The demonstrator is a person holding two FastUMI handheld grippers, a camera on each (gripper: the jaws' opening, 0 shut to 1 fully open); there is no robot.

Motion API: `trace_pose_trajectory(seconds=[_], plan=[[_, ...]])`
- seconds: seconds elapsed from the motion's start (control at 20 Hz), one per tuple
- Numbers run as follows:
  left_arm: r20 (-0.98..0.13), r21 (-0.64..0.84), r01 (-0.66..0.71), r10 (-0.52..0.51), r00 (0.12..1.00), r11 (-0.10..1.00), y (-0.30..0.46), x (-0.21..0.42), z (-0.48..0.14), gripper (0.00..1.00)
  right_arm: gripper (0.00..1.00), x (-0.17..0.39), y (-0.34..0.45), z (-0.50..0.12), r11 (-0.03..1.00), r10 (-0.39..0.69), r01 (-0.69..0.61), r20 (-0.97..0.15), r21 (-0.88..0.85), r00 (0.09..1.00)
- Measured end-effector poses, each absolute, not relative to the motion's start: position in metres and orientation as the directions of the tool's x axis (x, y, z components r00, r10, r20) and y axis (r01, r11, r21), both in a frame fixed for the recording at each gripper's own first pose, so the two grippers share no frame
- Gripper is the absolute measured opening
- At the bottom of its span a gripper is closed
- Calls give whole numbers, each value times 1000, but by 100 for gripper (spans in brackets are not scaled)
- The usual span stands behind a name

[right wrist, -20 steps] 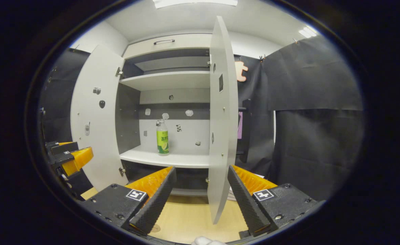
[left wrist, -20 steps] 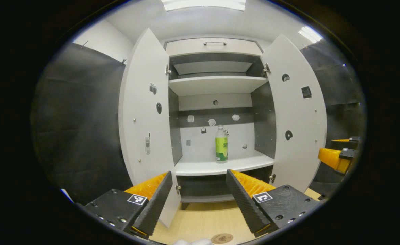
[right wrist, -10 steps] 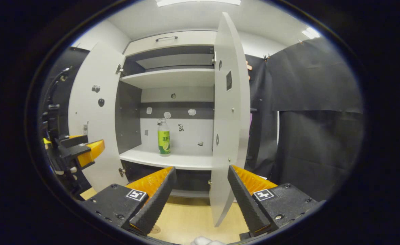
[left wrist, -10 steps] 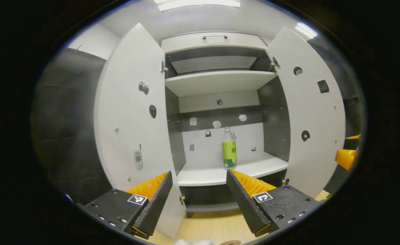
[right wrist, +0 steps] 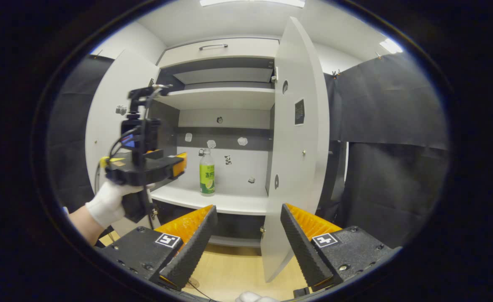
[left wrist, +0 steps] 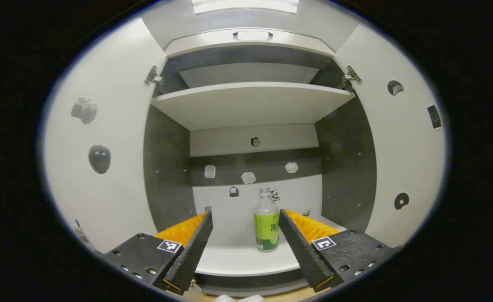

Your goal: Grasp the bottle in the cabinet with the left hand and place it on the coaster, then close the right door with the right hand and the left door with the left hand.

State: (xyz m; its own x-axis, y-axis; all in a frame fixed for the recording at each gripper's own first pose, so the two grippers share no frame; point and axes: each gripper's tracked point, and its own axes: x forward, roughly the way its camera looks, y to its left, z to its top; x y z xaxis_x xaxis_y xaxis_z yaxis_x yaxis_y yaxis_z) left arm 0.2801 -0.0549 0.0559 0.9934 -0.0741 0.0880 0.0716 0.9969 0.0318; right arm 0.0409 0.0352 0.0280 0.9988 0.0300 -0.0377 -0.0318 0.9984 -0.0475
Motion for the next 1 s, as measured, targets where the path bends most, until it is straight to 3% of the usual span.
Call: trace_pose_trajectory(seconds=[0.45, 0.65, 0.95, 1.0], plan=[[-3, -25, 76, -76, 997, 997, -88, 398, 9, 97, 100, 41, 40, 21, 999, 18, -23, -109, -48, 994], [-34, -16, 77, -78, 996, 997, -99, 421, -11, 97, 99, 40, 31, 2, 999, 7, -15, -165, -46, 986], [-85, -25, 68, -69, 994, 997, -102, 444, -34, 97, 100, 37, 26, 4, 999, 6, -15, -158, -51, 987], [-88, -20, 63, -64, 994, 998, -101, 441, -35, 91, 100, 36, 26, 5, 999, 8, -16, -156, -50, 988]])
